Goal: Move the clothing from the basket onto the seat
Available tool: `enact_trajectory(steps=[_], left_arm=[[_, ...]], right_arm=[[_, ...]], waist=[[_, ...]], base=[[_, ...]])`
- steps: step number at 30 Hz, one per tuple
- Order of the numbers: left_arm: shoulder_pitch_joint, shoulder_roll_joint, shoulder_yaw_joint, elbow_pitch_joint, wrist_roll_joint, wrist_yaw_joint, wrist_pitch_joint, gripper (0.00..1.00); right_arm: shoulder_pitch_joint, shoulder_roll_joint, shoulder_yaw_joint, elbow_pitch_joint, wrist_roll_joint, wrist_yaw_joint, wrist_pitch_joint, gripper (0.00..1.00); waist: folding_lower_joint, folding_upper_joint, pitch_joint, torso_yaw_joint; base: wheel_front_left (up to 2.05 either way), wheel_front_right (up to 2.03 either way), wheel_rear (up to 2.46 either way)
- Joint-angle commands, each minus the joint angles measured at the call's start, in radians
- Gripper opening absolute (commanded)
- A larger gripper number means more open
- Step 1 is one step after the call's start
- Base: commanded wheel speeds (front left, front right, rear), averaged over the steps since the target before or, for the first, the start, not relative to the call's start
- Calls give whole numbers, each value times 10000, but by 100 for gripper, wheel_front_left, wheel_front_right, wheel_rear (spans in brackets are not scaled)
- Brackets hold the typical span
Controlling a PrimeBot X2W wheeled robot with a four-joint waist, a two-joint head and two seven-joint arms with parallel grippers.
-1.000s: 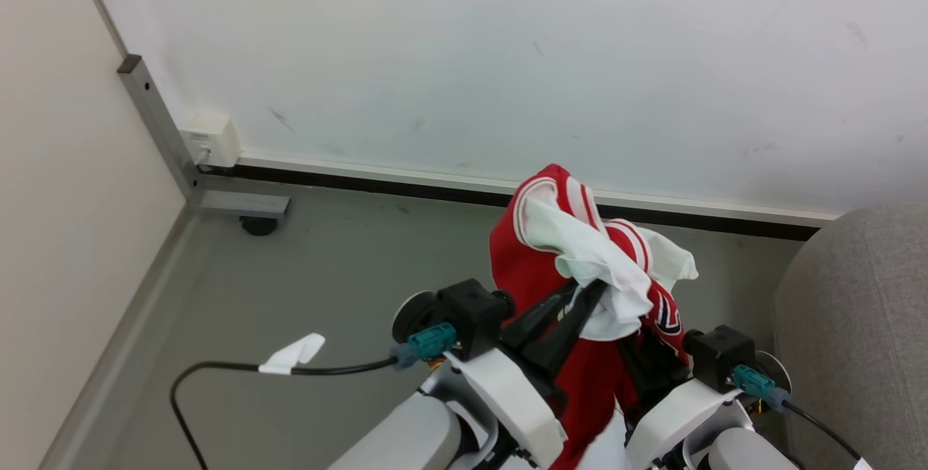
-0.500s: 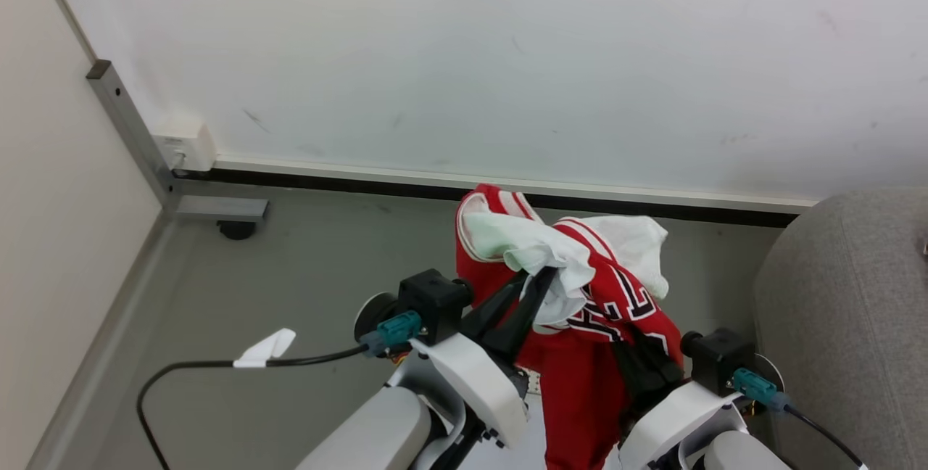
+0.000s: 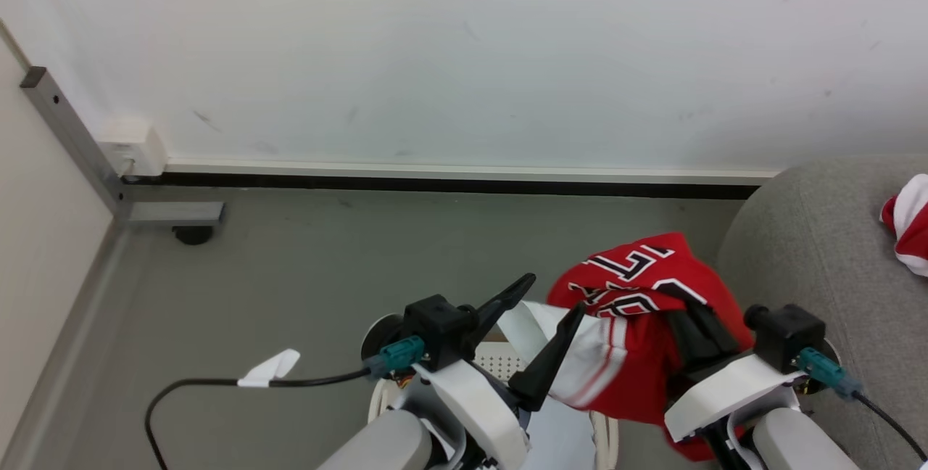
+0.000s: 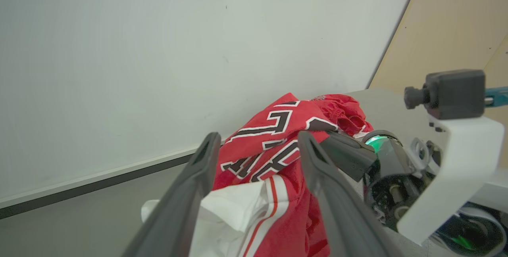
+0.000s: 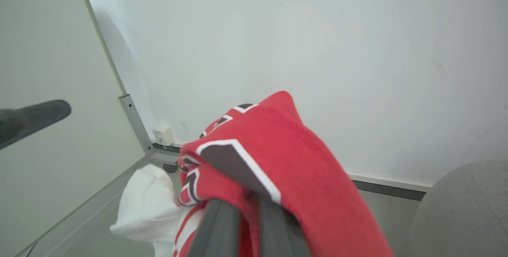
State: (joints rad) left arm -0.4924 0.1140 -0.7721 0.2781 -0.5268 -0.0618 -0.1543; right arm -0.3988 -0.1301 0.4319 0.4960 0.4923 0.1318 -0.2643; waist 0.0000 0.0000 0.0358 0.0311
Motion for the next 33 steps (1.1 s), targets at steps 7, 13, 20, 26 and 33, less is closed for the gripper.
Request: enact_trajectory(steps=[7,13,20,26,33], left_arm=[[90,165,-99,-80,64,-58,-352,100],[-49,268,-125,-151,324,-37,-702,100],[-100,359,-159,19,485,-7,-845,100],[-150,366,-171,212,544,6,-912,100],[-224,344,-258,410,649,61,-964,100]], right_arm=[[137,-403,-966,-587,-299,-23,1,0],[246,-708,-1738,-1618,-393,-23,0,0],[518,-1065,-2303,-2275,-497,-23,1,0],[730,-1166,-2465,-2610,-531,-23,2,0],[863,-1158,-2464,-2778,-567,-23,0,0]], waist=[[0,0,244,-977],[0,0,411,-1948],[0,0,525,-2917],[0,0,654,-3885],[0,0,795,-4761]], base=[[0,0,0],[0,0,0],[0,0,0],[0,0,0],[0,0,0]])
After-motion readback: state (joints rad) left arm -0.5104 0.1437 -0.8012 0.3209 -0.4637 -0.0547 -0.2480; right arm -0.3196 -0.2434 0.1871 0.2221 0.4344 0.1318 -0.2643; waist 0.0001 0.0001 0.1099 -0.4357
